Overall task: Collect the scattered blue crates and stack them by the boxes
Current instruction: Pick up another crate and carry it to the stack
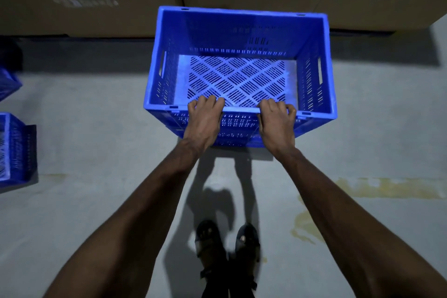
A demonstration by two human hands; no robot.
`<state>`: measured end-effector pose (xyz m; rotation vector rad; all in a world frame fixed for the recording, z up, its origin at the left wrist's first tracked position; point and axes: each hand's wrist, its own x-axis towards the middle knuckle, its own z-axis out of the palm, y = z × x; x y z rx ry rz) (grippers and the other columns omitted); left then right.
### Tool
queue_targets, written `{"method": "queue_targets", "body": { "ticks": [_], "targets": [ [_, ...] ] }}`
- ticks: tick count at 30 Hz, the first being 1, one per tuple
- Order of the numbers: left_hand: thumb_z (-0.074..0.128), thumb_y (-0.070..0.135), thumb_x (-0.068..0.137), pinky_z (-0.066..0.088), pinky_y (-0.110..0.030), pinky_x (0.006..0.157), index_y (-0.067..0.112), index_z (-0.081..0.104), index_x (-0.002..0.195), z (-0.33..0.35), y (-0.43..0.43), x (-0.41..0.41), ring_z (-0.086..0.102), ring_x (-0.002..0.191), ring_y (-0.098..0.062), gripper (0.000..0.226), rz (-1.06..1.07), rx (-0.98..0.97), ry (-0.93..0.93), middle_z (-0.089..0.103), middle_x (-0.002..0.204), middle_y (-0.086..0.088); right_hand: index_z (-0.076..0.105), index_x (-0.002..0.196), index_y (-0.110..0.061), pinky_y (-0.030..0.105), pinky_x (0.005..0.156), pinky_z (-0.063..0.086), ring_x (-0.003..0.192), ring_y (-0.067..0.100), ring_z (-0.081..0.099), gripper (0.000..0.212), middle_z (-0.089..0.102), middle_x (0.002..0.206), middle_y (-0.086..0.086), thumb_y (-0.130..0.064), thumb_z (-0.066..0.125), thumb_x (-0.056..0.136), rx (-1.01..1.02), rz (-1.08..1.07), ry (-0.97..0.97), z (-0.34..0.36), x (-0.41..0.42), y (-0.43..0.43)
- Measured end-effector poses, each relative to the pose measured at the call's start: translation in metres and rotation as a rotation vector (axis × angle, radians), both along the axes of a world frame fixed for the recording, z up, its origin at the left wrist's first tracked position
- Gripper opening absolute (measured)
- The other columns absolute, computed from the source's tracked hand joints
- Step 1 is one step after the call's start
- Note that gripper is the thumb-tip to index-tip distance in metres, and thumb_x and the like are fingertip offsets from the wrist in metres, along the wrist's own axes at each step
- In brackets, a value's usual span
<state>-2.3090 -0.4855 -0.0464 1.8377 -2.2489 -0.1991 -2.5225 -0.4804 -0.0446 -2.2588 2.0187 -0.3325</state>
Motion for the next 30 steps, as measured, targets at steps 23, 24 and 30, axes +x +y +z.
{"method": "queue_targets", "body": {
  "ticks": [23,24,30],
  "targets": [
    [0.033,0.046,0.107,0.043,-0.050,0.099,0.023,0.027,0.159,0.149,0.116,0.017,0.048,0.129,-0.030,0.057,-0.020,0.338,0.105,0.048,0.147,-0.006,0.049,0.141,-0.016,0.058,0.108,0.038,0.137,0.030,0.044,0.054,0.054,0.141,0.006,-0.044,0.061,0.097,0.258,-0.145,-0.316,0.167,0.017,0.077],
    [0.038,0.044,0.107,0.042,-0.051,0.098,0.023,0.027,0.159,0.164,0.132,0.019,0.049,0.127,-0.031,0.057,0.004,0.401,0.149,0.048,0.146,-0.007,0.050,0.140,-0.015,0.057,0.105,0.041,0.135,0.032,0.046,0.053,0.055,0.140,0.008,-0.044,0.062,0.097,0.298,-0.157,-0.333,0.185,0.018,0.091],
    [0.051,0.043,0.103,0.049,-0.050,0.098,0.024,0.040,0.145,0.266,0.237,0.014,0.058,0.123,-0.026,0.047,0.125,0.532,0.387,0.059,0.138,-0.006,0.054,0.132,-0.014,0.046,0.100,0.044,0.126,0.033,0.051,0.046,0.057,0.135,0.009,-0.041,0.065,0.096,0.465,-0.154,-0.458,0.281,0.025,0.187]
  ]
}}
